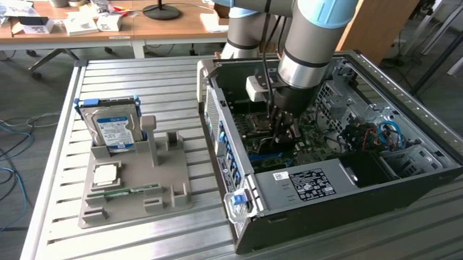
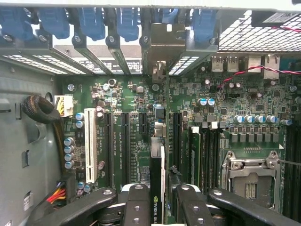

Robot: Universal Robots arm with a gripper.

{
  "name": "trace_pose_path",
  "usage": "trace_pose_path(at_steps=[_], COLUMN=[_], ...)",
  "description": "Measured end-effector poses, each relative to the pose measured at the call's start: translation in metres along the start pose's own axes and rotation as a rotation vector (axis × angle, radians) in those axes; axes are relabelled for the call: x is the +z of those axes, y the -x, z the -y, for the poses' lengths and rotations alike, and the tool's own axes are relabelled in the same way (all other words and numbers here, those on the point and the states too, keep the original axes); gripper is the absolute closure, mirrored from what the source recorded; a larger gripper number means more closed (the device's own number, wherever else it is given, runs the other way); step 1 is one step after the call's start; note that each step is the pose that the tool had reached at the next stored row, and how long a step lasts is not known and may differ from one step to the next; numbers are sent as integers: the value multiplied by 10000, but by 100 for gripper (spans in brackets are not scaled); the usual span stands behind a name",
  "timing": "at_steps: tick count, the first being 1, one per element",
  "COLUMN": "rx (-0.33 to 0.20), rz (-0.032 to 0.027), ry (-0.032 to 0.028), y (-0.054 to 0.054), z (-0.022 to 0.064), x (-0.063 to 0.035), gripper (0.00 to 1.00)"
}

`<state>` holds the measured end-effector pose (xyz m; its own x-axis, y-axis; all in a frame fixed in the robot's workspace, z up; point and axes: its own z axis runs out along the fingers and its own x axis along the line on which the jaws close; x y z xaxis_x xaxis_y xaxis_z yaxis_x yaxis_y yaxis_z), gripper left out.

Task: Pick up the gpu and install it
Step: 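Insert the gpu into the slot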

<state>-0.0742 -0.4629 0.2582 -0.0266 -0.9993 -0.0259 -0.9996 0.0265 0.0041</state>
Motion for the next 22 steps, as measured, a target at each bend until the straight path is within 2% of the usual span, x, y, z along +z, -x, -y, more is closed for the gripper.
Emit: trace_pose_path(at_steps=[14, 22], rx=[0, 0], rz=[0, -20], ry=[0, 0], y=[4, 4], z=[0, 0], x=[7, 7], gripper=[74, 74])
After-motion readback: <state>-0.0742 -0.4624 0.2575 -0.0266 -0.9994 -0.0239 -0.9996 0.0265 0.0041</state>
